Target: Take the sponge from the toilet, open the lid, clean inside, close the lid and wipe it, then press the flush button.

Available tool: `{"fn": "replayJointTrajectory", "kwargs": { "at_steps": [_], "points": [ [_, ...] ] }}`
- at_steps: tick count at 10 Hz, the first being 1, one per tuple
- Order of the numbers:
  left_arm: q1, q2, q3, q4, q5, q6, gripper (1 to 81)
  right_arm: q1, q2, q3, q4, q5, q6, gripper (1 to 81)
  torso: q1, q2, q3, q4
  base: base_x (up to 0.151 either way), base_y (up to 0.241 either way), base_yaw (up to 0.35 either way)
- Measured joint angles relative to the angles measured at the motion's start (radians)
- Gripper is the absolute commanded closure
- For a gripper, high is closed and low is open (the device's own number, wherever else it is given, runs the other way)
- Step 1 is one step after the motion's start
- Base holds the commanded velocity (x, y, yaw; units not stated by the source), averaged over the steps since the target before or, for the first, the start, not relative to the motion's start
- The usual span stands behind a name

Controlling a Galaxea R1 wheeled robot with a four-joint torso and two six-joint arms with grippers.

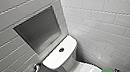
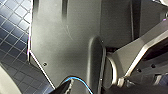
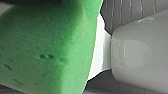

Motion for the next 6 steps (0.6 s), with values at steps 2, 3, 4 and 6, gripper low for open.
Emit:
{"fn": "replayJointTrajectory", "kwargs": {
  "at_steps": [2, 3, 4, 6],
  "points": [
    [0.000, 0.000, 0.000, 0.000, 0.000, 0.000, 1.0, 0.043, 0.091, -0.080, -0.004, -0.063, 0.000, 81.1, 0.000, 0.000, 0.000, 0.000, 0.000, 0.000, 0.000],
    [0.000, -0.001, 0.000, 0.000, -0.001, 0.000, 1.0, 0.066, 0.173, -0.177, -0.012, -0.118, 0.001, 81.1, 0.000, 0.000, 0.000, 0.000, 0.000, 0.000, 0.000],
    [0.000, -0.003, 0.000, 0.000, 0.000, 0.000, 1.0, 0.093, 0.236, -0.243, -0.016, -0.146, 0.001, 81.1, 0.000, 0.000, 0.000, 0.000, 0.000, 0.000, 0.000],
    [-0.002, -0.002, 0.000, 0.000, 0.000, 0.000, 1.0, 0.125, 0.354, -0.354, -0.024, -0.185, 0.002, 81.1, 0.000, 0.000, 0.000, 0.000, 0.000, 0.000, 0.000]
  ]
}}
